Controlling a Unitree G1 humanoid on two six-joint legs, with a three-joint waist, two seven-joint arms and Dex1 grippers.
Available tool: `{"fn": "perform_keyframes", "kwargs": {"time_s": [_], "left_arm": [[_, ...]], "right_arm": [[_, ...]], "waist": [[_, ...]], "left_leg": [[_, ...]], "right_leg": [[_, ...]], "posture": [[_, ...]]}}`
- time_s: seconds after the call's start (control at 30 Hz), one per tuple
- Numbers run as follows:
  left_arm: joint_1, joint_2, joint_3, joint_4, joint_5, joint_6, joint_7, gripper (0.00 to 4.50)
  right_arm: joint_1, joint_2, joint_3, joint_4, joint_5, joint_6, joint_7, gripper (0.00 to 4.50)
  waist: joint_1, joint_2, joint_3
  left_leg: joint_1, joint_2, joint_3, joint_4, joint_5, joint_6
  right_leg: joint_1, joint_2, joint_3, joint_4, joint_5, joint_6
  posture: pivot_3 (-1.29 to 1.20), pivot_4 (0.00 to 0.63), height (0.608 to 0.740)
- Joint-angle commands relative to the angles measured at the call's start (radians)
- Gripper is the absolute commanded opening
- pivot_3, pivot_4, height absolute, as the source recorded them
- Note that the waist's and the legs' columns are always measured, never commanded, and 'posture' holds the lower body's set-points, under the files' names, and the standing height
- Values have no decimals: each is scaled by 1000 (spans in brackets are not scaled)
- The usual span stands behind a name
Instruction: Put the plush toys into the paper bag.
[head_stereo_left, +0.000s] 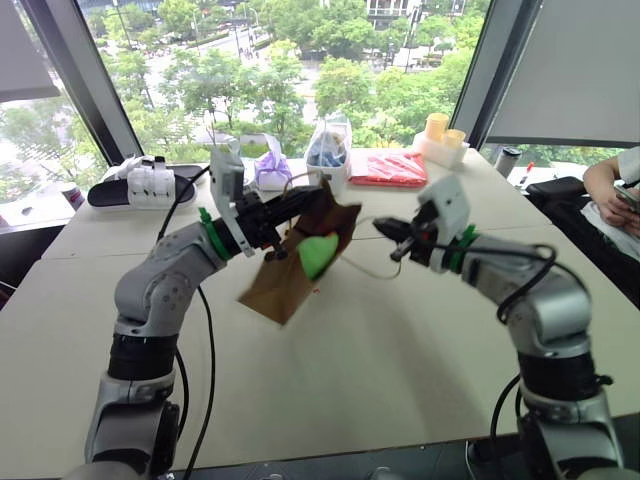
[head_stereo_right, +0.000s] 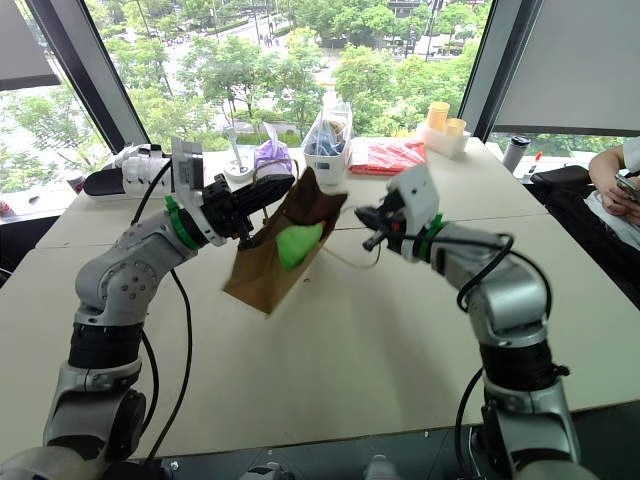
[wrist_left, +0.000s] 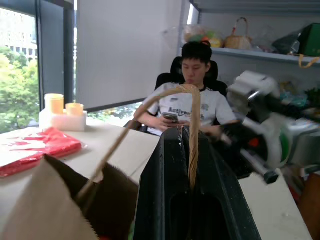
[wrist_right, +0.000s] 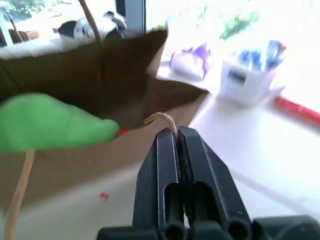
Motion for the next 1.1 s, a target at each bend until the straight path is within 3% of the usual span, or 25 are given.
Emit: {"fn": "perform_keyframes", "kwargs": {"time_s": [0.03, 0.3, 0.57, 0.67, 0.87, 0.9, 1.1], "left_arm": [[-40, -18, 7, 39, 22, -39, -4, 0], [-15, -51, -43, 96, 84, -43, -11, 0], [10, -8, -18, 81, 65, 32, -17, 0], [18, 31, 9, 65, 39, 80, -15, 867], [57, 101, 64, -10, -13, 159, -12, 3921], [71, 117, 82, -28, -31, 179, -12, 4436], [171, 218, 192, -131, -147, 282, -4, 4479]], "right_arm": [[-28, -33, -8, -28, 26, 38, 3, 42], [22, -74, 44, -28, -1, 17, -5, 42], [-5, -34, 5, -44, 50, 37, -43, 42], [-11, -32, -5, -43, 65, 35, -44, 889], [-57, -16, -120, -35, 139, 62, -83, 3880], [-61, -20, -147, -35, 155, 69, -88, 3906], [-49, -28, -353, 7, 205, 85, -192, 3906]], "waist": [[-1, 0, 0], [-2, 0, 0], [-3, 0, 0], [-3, 0, 0], [-3, 0, 0], [-3, 0, 0], [-2, 0, 0]], "left_leg": [[0, 0, 0, 0, 0, 0], [-1, 0, 1, 0, 0, 0], [-1, 0, 0, 1, 0, 0], [-1, 0, 0, 1, 0, 0], [-1, 0, 0, 1, 0, 0], [-1, 0, 0, 0, 0, 0], [-1, 1, 0, 0, 0, 0]], "right_leg": [[0, 0, 0, 0, 0, 0], [-1, 0, 0, 0, 0, 0], [-1, 0, 0, 1, 0, 0], [-1, 0, 0, 1, 0, 0], [-1, 0, 1, 1, 0, 0], [-1, 0, 1, 1, 0, 0], [-2, -1, 1, 1, 0, 0]], "posture": [[0, 150, 740], [0, 150, 740], [0, 150, 740], [0, 150, 740], [0, 150, 740], [0, 150, 740], [0, 150, 740]]}}
